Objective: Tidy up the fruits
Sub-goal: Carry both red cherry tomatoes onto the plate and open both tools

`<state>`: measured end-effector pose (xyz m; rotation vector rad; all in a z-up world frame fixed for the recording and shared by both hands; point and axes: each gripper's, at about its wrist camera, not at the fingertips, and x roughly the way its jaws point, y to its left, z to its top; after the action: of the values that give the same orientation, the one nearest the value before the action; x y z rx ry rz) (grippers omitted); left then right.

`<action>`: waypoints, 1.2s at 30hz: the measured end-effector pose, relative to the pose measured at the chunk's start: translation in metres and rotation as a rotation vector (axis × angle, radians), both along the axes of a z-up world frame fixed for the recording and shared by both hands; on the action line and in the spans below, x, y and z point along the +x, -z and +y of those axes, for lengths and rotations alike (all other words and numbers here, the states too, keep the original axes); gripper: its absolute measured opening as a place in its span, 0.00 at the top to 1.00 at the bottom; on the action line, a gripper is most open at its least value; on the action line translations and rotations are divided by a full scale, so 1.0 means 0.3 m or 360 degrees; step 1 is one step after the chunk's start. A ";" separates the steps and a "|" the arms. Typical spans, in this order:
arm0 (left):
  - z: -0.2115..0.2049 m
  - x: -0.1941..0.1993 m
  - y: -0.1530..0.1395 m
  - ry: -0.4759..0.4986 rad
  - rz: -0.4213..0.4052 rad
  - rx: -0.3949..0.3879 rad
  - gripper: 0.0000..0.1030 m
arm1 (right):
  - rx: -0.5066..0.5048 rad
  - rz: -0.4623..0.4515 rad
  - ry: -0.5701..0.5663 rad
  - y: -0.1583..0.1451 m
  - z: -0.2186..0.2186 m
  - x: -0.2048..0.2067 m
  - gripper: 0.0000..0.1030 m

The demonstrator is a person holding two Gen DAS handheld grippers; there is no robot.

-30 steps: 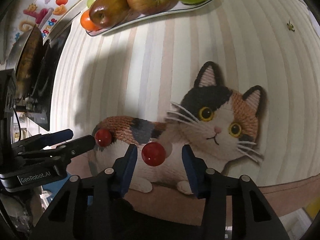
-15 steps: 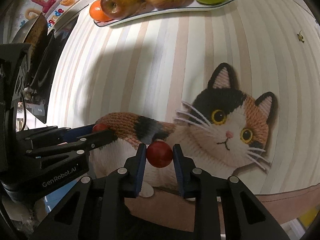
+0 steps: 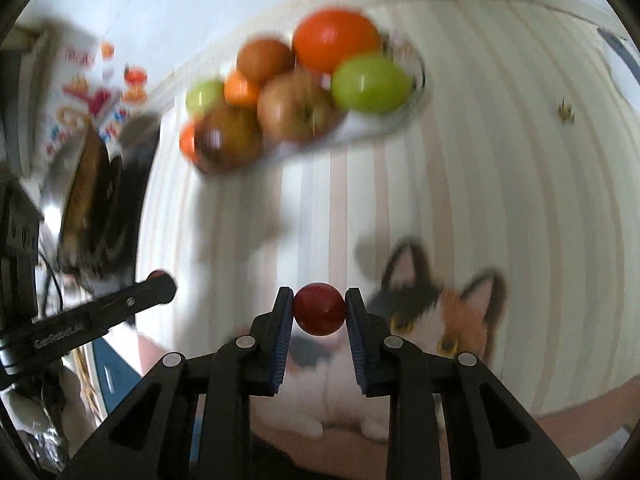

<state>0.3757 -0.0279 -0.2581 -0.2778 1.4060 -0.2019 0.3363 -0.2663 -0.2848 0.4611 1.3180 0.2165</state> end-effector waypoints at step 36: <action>0.175 0.276 0.176 -0.0546 0.0082 -0.0268 0.55 | 0.0160 -0.0194 0.0318 0.133 -0.044 0.283 0.16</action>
<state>0.4586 0.0244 -0.3111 -0.6609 1.3710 -0.0296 0.4211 -0.2795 -0.3247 0.6513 1.1368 0.1422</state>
